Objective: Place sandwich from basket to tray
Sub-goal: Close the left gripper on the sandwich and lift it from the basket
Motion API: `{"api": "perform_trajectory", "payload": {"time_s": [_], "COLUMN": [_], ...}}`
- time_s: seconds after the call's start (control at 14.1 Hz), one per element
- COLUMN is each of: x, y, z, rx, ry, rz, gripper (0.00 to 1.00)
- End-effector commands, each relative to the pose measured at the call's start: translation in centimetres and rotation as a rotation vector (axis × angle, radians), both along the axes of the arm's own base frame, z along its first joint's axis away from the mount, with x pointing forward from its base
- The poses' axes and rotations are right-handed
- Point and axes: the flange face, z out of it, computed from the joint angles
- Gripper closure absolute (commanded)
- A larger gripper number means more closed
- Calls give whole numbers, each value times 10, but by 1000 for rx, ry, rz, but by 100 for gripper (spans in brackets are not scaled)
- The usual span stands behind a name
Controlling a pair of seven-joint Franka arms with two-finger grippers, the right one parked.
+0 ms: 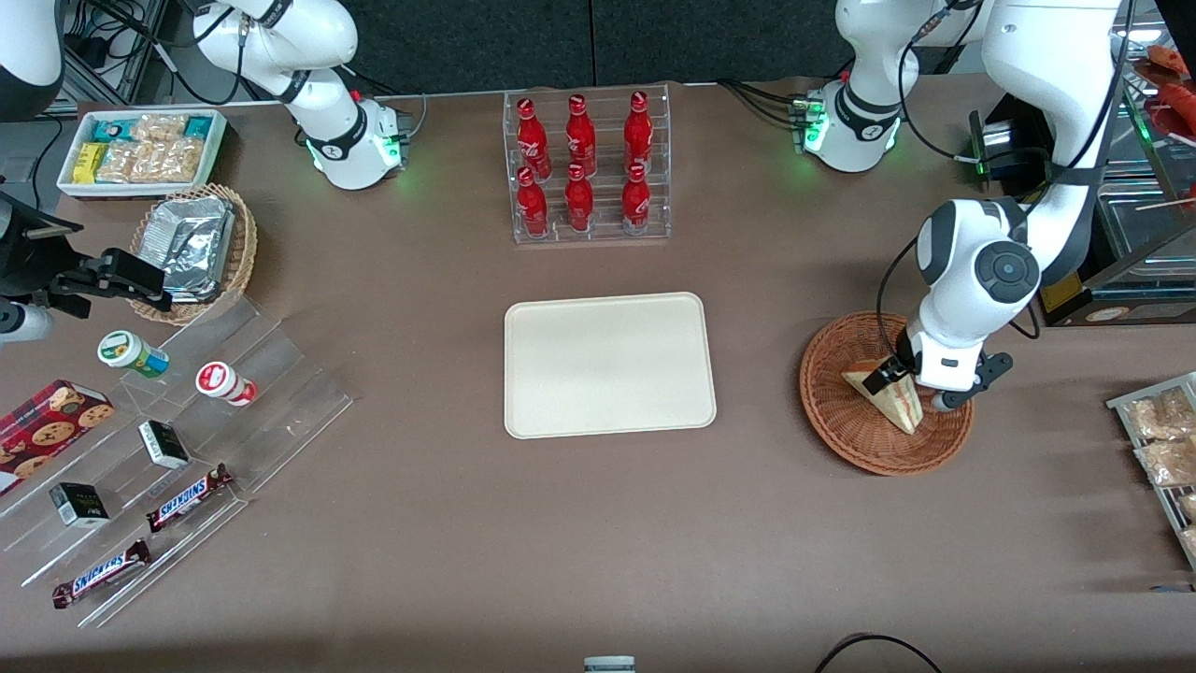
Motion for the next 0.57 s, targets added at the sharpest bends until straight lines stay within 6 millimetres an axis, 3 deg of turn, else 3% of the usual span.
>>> {"api": "perform_trajectory", "payload": {"time_s": [0.0, 0.07, 0.28, 0.35, 0.5], "x": [-1, -1, 2, 3, 3], "y": [0, 0, -1, -2, -5], "z": [-4, -4, 1, 2, 6], "rx": [-7, -7, -8, -7, -8], "ry": [-11, -11, -21, -22, -27], "rz": [18, 18, 18, 13, 6], "gripper": [1, 10, 93, 100, 100]}}
